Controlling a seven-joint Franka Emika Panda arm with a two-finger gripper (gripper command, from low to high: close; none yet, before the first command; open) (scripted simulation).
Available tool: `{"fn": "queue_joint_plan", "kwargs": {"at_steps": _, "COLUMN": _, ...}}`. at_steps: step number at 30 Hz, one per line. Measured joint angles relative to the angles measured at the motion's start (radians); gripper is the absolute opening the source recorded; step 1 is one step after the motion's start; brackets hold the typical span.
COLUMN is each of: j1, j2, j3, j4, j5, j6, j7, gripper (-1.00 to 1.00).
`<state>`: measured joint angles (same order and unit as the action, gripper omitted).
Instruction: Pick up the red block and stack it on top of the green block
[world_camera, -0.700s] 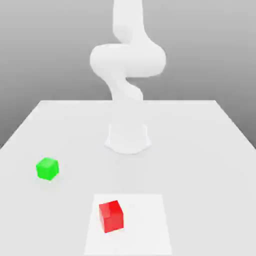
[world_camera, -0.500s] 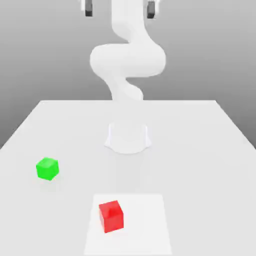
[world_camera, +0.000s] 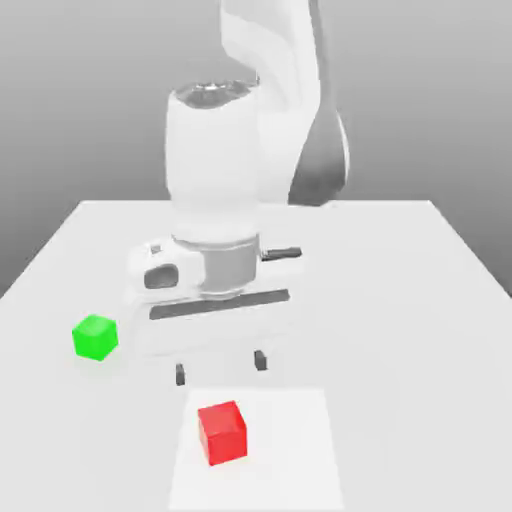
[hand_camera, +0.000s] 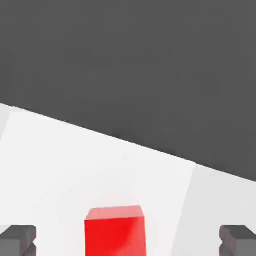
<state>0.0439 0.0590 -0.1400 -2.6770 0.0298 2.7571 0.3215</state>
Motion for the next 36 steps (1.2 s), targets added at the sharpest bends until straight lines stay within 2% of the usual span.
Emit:
{"fn": "queue_joint_plan", "kwargs": {"at_steps": 5, "j1": -0.034, "j2": 0.181, "j3": 0.046, "j4": 0.014, "j5": 0.06, "j6": 0.145, "j7": -0.056, "gripper": 0.0}}
{"fn": "queue_joint_plan", "kwargs": {"at_steps": 6, "j1": -0.045, "j2": 0.214, "j3": 0.059, "j4": 0.018, "j5": 0.07, "j6": 0.173, "j7": -0.065, "gripper": -1.0}}
{"fn": "queue_joint_plan", "kwargs": {"at_steps": 13, "j1": -0.05, "j2": 0.22, "j3": 0.064, "j4": 0.019, "j5": 0.069, "j6": 0.177, "j7": -0.063, "gripper": -1.0}}
{"fn": "queue_joint_plan", "kwargs": {"at_steps": 19, "j1": -0.036, "j2": 0.03, "j3": 0.019, "j4": -0.013, "j5": -0.004, "j6": 0.021, "j7": -0.02, "gripper": -1.0}}
{"fn": "queue_joint_plan", "kwargs": {"at_steps": 23, "j1": -0.225, "j2": -0.087, "j3": -0.071, "j4": -0.077, "j5": -0.102, "j6": -0.027, "j7": -0.103, "gripper": -1.0}}
{"fn": "queue_joint_plan", "kwargs": {"at_steps": 32, "j1": -0.541, "j2": -0.331, "j3": -0.309, "j4": -0.244, "j5": -0.306, "j6": -0.096, "j7": -0.368, "gripper": -1.0}}
{"fn": "queue_joint_plan", "kwargs": {"at_steps": 34, "j1": -0.549, "j2": -0.33, "j3": -0.356, "j4": -0.262, "j5": -0.284, "j6": -0.081, "j7": -0.428, "gripper": -1.0}}
{"fn": "queue_joint_plan", "kwargs": {"at_steps": 36, "j1": -0.506, "j2": -0.29, "j3": -0.394, "j4": -0.265, "j5": -0.215, "j6": -0.045, "j7": -0.486, "gripper": -1.0}}
